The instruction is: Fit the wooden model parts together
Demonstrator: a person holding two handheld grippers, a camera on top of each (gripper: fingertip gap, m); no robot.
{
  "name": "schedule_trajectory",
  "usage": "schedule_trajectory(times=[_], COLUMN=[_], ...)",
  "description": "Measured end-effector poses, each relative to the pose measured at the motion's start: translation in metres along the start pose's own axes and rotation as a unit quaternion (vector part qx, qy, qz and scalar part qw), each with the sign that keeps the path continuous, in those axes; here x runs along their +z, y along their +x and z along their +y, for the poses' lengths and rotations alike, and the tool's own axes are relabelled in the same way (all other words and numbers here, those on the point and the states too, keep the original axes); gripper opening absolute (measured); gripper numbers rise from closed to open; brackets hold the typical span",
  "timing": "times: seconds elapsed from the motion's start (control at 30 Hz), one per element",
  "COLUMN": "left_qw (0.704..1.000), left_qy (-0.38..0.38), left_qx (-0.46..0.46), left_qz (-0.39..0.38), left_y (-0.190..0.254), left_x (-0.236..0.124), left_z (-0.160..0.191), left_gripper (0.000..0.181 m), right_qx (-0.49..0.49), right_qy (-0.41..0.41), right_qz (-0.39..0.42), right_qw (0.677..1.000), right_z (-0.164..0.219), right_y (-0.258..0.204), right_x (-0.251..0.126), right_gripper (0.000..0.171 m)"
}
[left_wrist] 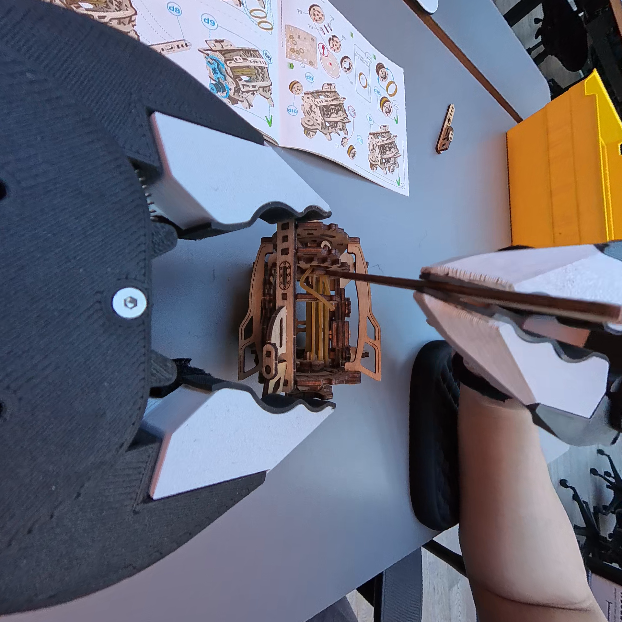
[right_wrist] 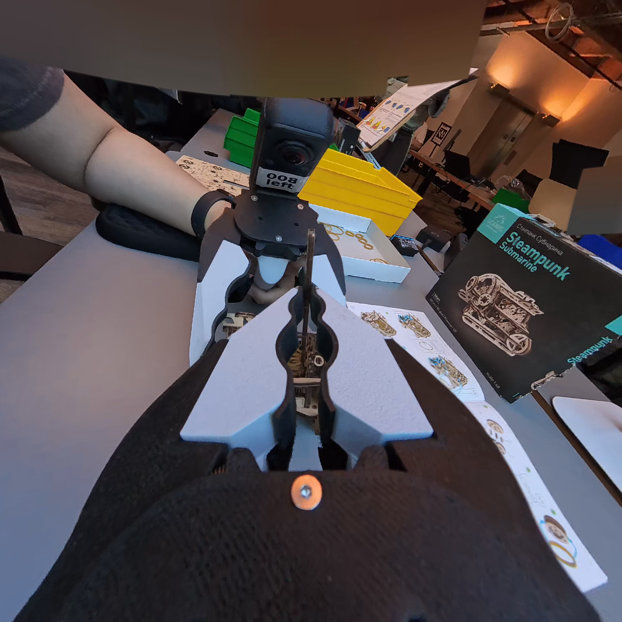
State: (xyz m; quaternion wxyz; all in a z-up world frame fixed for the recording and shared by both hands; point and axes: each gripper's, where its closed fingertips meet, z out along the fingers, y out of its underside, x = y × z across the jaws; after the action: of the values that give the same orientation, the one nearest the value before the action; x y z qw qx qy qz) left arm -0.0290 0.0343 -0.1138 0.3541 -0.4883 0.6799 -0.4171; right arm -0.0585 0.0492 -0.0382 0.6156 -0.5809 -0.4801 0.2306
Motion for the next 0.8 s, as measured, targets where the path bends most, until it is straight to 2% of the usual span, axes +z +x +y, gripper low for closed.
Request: schedule_trajectory(times=[0.37, 0.8], left_qw=[1.000, 1.000], left_qy=[0.000, 0.001], left_qx=[0.000, 0.000], left_qz=[0.000, 0.000], left_y=[0.000, 0.000], left_x=[0.000, 0.000], left_z=[0.000, 0.000], left_gripper=[0.103, 0.103], right_qx=[0.077, 0.097], right_qy=[0.024, 0.026], right_qz=[-0.012, -0.010], right_qw=[0.997, 0.995], right_z=[0.002, 0.001], right_y=[0.009, 0.014], right_x=[-0.004, -0.007], right_gripper=[0.000, 0.000])
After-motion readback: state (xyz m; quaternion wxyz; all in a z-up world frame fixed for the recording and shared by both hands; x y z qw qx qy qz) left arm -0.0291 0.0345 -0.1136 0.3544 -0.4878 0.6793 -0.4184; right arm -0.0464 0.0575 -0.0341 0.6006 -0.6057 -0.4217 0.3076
